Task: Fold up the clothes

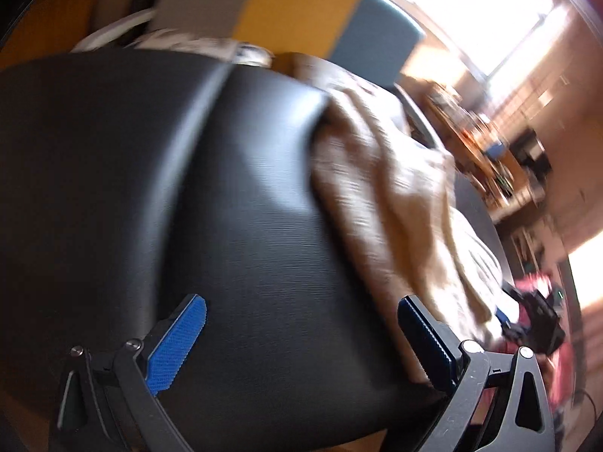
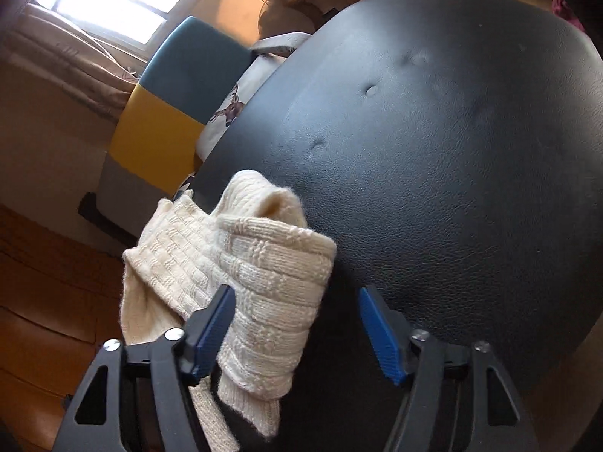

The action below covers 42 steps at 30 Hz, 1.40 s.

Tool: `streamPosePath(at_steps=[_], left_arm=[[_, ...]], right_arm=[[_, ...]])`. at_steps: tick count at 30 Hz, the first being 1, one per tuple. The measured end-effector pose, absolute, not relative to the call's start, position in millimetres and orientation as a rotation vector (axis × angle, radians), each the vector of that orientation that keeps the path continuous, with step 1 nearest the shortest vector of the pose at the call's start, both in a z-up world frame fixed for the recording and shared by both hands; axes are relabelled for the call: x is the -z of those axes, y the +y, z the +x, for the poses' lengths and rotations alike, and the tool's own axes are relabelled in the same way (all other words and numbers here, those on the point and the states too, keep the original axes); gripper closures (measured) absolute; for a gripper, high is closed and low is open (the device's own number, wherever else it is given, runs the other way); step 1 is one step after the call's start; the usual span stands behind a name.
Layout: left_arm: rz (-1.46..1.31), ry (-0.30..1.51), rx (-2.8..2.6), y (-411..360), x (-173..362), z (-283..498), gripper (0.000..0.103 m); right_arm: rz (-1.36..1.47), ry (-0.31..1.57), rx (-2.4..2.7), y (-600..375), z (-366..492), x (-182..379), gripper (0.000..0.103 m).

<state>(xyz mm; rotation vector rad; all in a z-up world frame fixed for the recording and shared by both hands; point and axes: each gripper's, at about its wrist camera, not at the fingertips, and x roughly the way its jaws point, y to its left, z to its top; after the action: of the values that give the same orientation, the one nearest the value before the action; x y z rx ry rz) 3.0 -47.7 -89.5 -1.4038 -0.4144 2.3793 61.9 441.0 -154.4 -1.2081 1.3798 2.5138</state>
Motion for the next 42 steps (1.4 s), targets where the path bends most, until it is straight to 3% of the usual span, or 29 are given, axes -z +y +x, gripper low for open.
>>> streamPosePath(at_steps=[2,5,9,14,20,25,30,42], left_arm=[[-1.386,-0.390,-2.335,-23,81,-1,0.000],[-1.330,-0.326,-2.307,16,67,-1,0.000],[-1.219,-0.156,-2.330,66,44,-1,0.000],[-1.196,-0.092,-2.294,106,26,-4,0.000],[-1.202,-0.156,-2.357,96,12,-7,0.001],[-1.151,0.021,-2.523,84,4,0,0.001],[-1.099,0.118,-2.582,83,-2,3,0.000],[-1.163,0.062,-2.393,121,20,-9,0.000]], right_arm=[[-1.237,1.351,-2.514,433,57,158,0.079],[-1.265,1.214,-2.596,412,52,151,0.083],[-1.294,1.004,-2.740,377,47,135,0.083],[-1.320,0.719,-2.900,333,41,115,0.083],[-1.352,0.377,-3.044,281,32,98,0.083],[-1.479,0.264,-3.045,243,24,121,0.083],[-1.546,0.226,-3.059,232,29,127,0.081],[-1.379,0.617,-2.858,334,89,110,0.073]])
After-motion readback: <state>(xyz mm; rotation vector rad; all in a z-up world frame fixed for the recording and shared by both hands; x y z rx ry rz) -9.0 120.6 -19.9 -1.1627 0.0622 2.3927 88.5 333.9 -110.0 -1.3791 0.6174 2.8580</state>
